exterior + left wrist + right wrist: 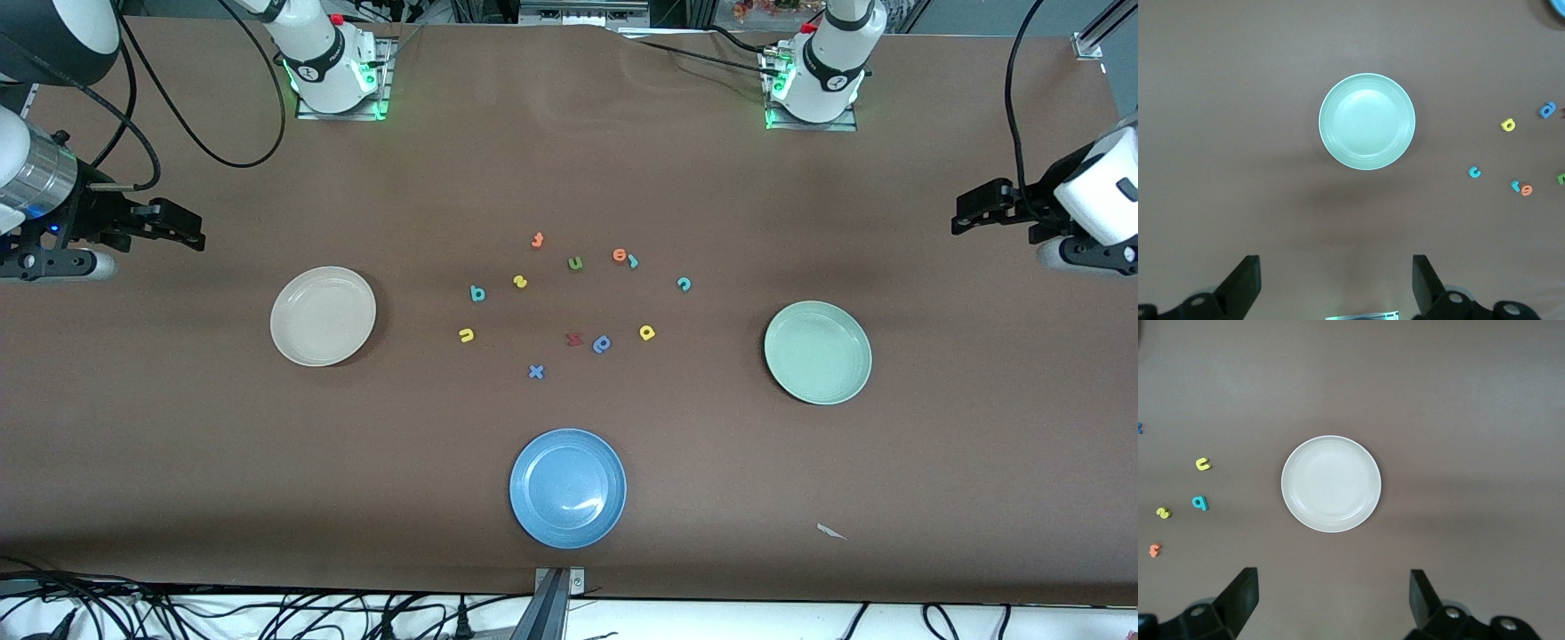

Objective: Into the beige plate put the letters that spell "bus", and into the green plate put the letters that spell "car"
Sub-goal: 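Move the left gripper to the yellow d while the right gripper reaches the yellow u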

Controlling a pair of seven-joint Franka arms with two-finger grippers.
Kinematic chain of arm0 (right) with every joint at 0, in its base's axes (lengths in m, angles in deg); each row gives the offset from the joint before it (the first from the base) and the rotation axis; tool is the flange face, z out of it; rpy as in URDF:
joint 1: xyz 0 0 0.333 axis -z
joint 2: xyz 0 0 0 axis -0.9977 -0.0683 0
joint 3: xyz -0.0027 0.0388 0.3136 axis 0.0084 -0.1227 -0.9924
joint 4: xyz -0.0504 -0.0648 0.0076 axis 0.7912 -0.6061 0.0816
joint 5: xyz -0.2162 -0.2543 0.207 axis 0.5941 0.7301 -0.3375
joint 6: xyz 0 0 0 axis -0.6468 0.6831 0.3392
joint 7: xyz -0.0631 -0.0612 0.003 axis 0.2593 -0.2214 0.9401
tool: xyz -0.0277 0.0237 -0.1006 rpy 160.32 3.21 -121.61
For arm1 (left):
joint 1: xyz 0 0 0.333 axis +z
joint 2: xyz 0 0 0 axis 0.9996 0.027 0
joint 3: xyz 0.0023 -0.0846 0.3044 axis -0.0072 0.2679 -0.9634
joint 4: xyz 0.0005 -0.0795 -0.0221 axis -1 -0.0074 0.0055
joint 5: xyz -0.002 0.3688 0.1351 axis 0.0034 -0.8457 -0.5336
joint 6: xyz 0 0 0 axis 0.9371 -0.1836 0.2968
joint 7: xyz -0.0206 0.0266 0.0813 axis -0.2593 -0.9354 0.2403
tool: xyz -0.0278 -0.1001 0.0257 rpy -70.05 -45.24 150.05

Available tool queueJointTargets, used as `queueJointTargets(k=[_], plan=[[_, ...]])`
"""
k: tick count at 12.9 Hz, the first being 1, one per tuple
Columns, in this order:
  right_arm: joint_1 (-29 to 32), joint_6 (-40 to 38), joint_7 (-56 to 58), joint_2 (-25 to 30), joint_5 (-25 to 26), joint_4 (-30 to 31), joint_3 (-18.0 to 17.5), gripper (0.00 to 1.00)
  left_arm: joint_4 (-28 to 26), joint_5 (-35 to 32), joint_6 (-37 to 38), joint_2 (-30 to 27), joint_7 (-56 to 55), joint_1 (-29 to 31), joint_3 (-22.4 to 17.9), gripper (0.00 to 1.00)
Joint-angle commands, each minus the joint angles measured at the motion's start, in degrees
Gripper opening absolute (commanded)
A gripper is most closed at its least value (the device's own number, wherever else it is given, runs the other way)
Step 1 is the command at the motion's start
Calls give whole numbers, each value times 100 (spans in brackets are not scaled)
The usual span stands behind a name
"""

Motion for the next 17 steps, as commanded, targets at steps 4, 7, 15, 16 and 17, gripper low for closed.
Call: queueJointTargets(k=[4, 7, 15, 16, 17], plan=[[-42, 285, 109, -307, -113, -12, -24, 100, 129, 129, 89, 154, 92, -109, 3, 100], [-296, 442, -222, -359, -227, 136, -182, 100, 129, 251, -138, 390, 57, -521, 38, 100], [-1825, 2346, -2313, -544, -227, 1365, -191, 100, 50, 427, -2290, 2139, -1945, -1769, 38, 100], [-2027, 2725, -2603, -544, -227, 1637, -191, 100, 50, 428, -2528, 2289, -2165, -1883, 38, 100], [-2185, 3112, -2867, -579, -227, 1875, -191, 100, 50, 428, -2722, 2499, -2254, -1980, 38, 100]])
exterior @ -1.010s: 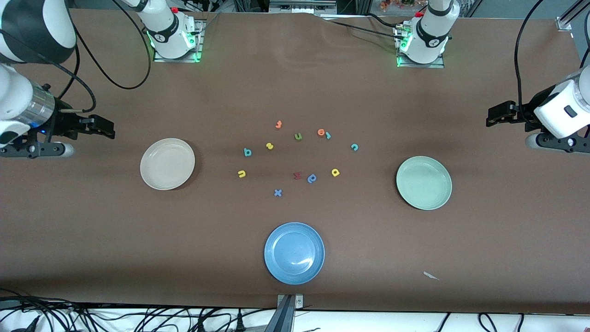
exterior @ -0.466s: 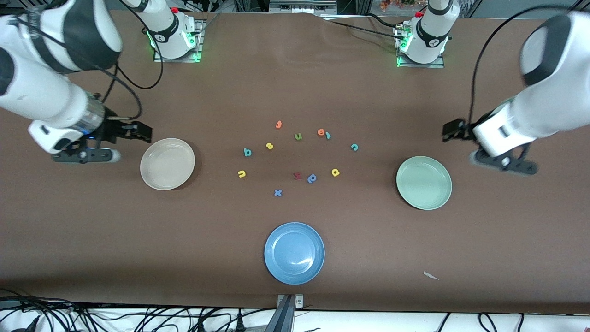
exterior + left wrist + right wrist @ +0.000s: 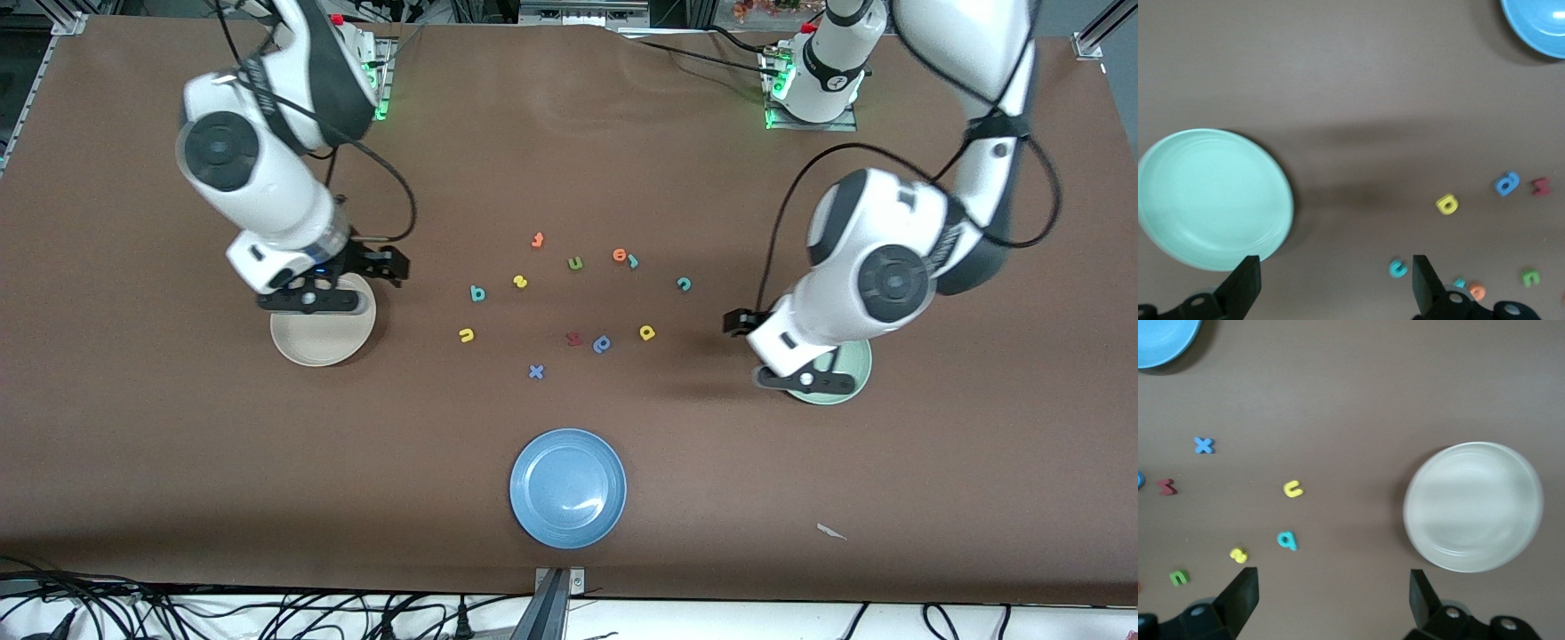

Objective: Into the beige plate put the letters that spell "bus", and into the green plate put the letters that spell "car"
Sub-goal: 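Move the left gripper to the yellow d while the right gripper reaches the yellow u, then grasp the yellow d with the left gripper while the right gripper grasps the yellow u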

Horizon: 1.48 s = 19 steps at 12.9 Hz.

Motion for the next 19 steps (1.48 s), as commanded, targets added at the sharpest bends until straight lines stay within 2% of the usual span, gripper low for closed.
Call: queueJointTargets(k=[1, 4, 6, 8, 11, 13, 15, 17, 18, 19], plan=[[-446, 1098, -758, 47, -56, 774, 53, 100, 114, 105, -457, 439, -233, -219, -68, 99], [-685, 2032, -1139, -539, -47, 935, 53, 100, -17, 105, -905, 765, -443, -545, -68, 95], [-790, 2175, -1148, -1058, -56, 786, 44, 100, -516, 479, -1466, 766, -488, -554, 28, 91], [-782, 2158, -1079, -1446, -64, 610, 44, 100, -965, 588, -2091, 731, -549, -624, 55, 88], [-747, 1817, -929, -1981, -99, 93, 9, 100, -1169, 535, -2515, 836, -1339, -1028, 64, 84], [-729, 1404, -911, -2141, -108, -285, 9, 100, -1396, 518, -2847, 889, -1559, -1220, 55, 81], [-685, 1349, -588, -2343, -422, -497, 18, 100, -1477, 509, -3130, 977, -1665, -1266, 55, 76], [-624, 1349, -227, -2475, -889, -673, 26, 100, -1468, 509, -3157, 1003, -1666, -1283, 46, 61], [-571, 1349, -200, -2528, -891, -726, 35, 100, -1468, 439, -3166, 1047, -1674, -1283, 46, 59], [-562, 1358, -173, -2589, -856, -770, 44, 100, -1468, 343, -3166, 1065, -1683, -1283, 55, 53]])
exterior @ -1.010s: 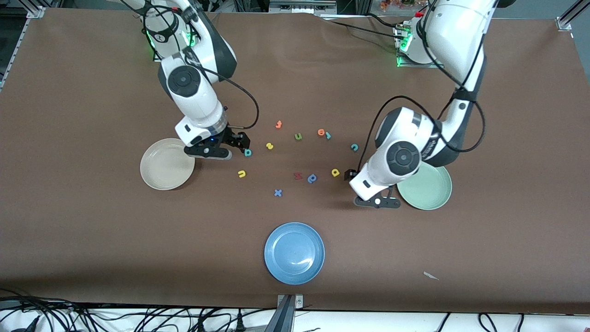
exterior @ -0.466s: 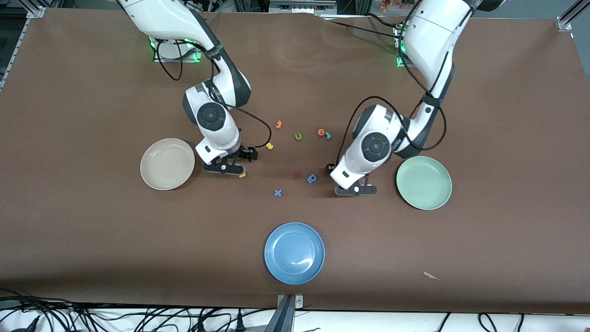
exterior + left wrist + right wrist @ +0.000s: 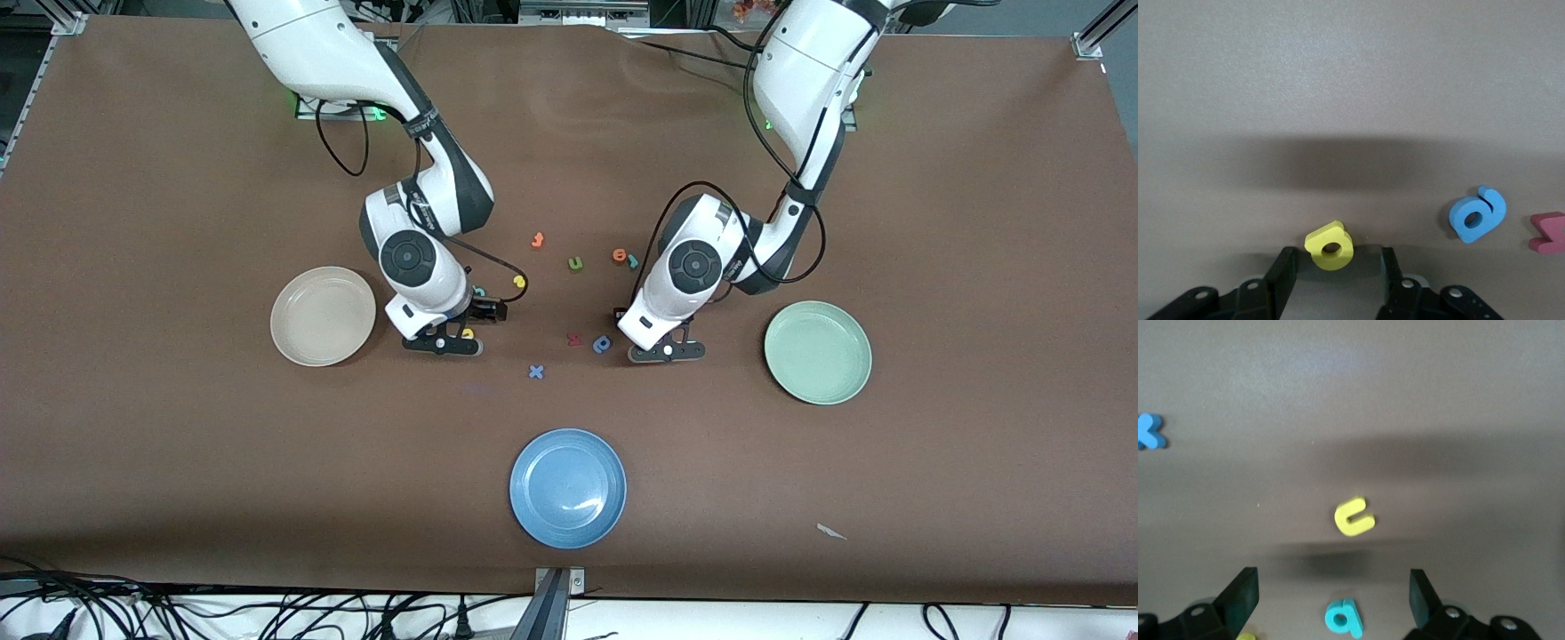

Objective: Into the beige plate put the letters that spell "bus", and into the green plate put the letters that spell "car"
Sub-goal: 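Grasp the yellow d with the left gripper while the right gripper grasps the yellow u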

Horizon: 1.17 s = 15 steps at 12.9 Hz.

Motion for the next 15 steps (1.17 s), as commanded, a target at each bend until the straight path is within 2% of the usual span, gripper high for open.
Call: queueJointTargets(k=[1, 2, 3, 5, 8, 10, 12, 15], plan=[[113, -116, 287, -252, -112, -294, -10, 99, -27, -127, -85, 29, -105, -49, -46, 44], [165, -108, 384, -261, -112, -294, -10, 99, -18, -144, -85, 21, -140, -41, -46, 36], [218, -108, 480, -270, -103, -294, -10, 99, -18, -153, -85, 12, -184, -41, -55, 22], [227, -81, 490, -357, -112, -294, -10, 99, -18, -162, -50, -23, -202, -32, -64, 13], [219, -64, 481, -402, -120, -303, -10, 87, -9, -197, 308, -259, -176, 64, -90, 14], [219, -64, 472, -445, -129, -381, -10, 77, 52, -757, 1002, -619, -141, 152, -283, 14], [219, -64, 490, -515, -129, -487, -10, 77, 52, -1039, 1355, -822, -79, 467, -284, 16], [219, -64, 481, -604, -112, -592, -10, 67, 52, -1506, 1892, -1007, 832, 1117, -275, 19]])
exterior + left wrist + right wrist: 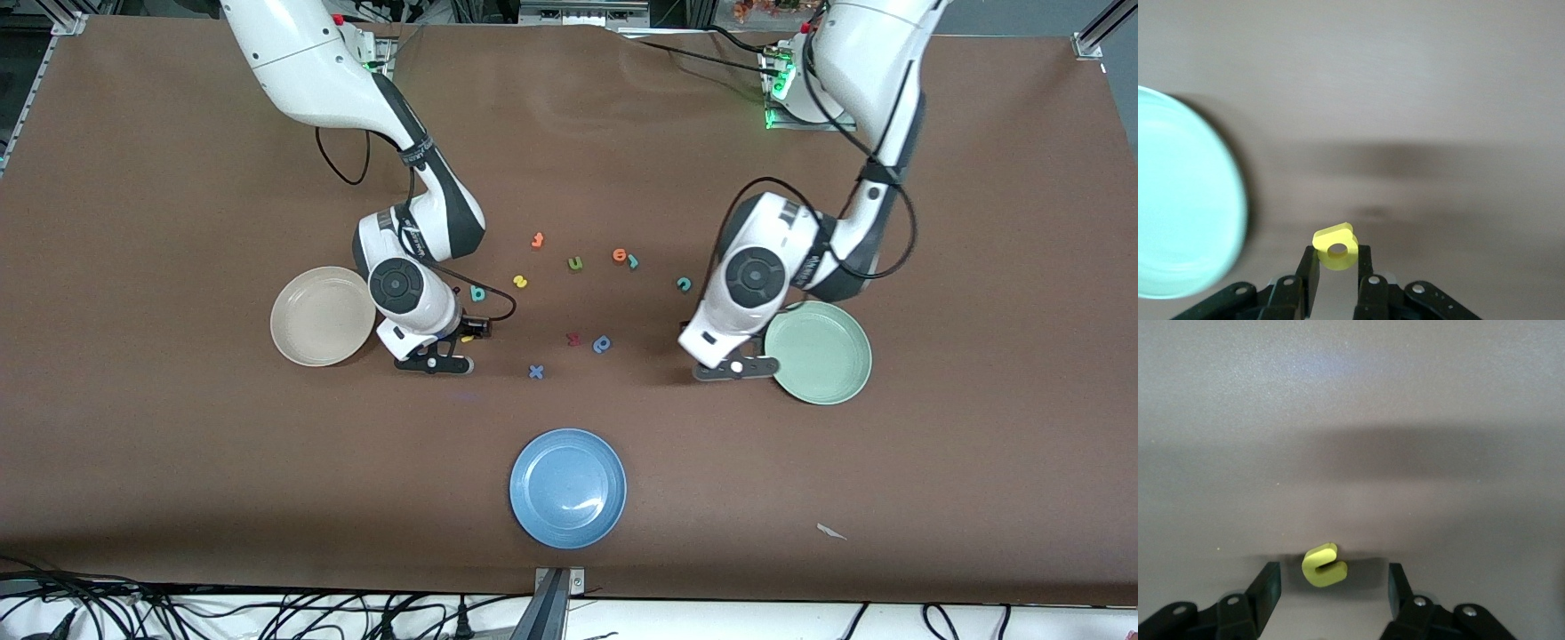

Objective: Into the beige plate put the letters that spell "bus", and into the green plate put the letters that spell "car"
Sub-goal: 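Grasp the yellow d with the left gripper while the right gripper grasps the yellow u, then carry the yellow d onto the green plate and open the left gripper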

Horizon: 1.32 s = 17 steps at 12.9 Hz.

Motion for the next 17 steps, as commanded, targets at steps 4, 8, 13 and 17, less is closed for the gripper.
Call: queueJointTargets(k=[4, 8, 13, 17], plan=[[-5, -67, 73, -242, -127, -288, -10, 54, -194, -233, 344, 86, 1045, 992, 47, 23], [-40, -67, 55, -242, -145, -288, -10, 43, -177, -163, 352, 158, 975, 993, 65, 100], [-49, 65, 46, -251, -163, -288, -19, 22, -220, 417, 493, 17, -155, 940, 485, 100], [12, -162, 160, -155, -154, -418, -1, 16, -702, 418, 109, -18, -1623, 957, 1127, 99]])
